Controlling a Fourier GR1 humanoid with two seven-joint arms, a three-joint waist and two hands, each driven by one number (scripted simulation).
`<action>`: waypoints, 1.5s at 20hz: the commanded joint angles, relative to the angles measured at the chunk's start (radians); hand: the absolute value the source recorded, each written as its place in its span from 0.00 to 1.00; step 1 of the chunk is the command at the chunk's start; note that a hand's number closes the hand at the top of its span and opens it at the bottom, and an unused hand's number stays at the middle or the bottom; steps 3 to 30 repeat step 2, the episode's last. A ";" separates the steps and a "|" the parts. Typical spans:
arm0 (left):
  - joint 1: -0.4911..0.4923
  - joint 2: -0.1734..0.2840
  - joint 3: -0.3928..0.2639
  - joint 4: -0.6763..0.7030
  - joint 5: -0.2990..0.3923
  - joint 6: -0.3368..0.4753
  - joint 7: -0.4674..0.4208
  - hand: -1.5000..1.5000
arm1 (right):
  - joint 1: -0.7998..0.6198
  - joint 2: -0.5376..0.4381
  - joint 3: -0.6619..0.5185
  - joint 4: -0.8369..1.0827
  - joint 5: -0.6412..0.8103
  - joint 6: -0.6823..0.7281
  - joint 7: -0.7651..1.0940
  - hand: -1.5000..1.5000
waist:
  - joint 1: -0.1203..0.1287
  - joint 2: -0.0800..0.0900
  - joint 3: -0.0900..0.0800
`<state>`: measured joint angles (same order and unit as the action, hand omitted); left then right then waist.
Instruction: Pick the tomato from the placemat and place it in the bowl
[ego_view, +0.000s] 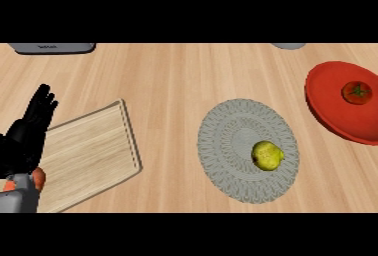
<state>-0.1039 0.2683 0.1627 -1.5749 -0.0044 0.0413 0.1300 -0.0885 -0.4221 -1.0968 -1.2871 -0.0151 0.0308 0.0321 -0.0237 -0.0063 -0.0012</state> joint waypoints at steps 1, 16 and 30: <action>0.002 -0.022 -0.017 -0.015 -0.016 0.003 -0.009 0.50 | 0.087 0.041 -0.042 -0.149 -0.122 0.067 0.038 0.00 | 0.014 0.004 0.001; 0.032 -0.025 -0.024 -0.086 -0.005 0.002 0.050 0.50 | 0.137 0.094 -0.046 -0.161 -0.136 0.098 -0.013 0.00 | 0.016 0.003 0.001; 0.032 -0.025 -0.024 -0.086 -0.005 0.002 0.050 0.50 | 0.137 0.094 -0.046 -0.161 -0.136 0.098 -0.013 0.00 | 0.016 0.003 0.001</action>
